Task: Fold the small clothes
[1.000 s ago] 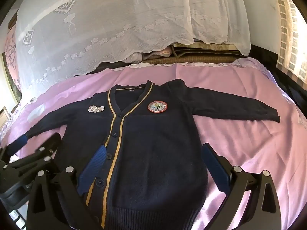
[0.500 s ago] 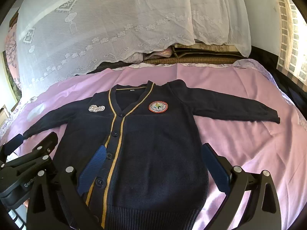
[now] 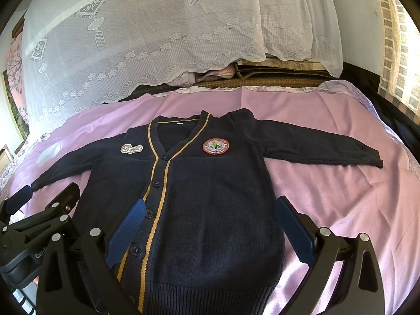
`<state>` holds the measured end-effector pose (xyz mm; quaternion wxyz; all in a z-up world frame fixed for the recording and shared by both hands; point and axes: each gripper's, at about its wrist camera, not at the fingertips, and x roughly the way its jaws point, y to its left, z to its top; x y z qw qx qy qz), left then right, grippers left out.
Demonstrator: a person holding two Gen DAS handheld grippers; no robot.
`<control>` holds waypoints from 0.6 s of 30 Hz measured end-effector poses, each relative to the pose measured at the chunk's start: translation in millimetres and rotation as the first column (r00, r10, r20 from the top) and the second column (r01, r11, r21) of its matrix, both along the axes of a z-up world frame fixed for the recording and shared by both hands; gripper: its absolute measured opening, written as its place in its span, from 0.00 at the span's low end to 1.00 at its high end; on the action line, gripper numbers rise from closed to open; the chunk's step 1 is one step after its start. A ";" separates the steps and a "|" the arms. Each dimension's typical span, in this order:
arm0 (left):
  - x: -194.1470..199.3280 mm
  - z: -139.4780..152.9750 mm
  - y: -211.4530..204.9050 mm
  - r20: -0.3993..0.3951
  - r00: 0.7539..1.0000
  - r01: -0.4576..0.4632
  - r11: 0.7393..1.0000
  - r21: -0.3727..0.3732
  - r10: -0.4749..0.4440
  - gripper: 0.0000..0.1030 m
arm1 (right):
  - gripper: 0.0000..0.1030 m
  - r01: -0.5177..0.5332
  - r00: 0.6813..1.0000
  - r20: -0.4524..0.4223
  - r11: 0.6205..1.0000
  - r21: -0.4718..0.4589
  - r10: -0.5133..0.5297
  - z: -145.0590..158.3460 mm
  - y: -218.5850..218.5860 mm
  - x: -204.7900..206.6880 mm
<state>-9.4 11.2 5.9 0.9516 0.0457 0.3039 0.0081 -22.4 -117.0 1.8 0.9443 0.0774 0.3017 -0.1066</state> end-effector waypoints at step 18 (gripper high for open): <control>-0.5 -0.5 -1.3 -0.002 1.000 0.000 1.000 -0.003 0.000 0.96 | 0.97 0.000 1.000 -0.005 1.000 0.028 0.000 -5.1 -3.7 1.1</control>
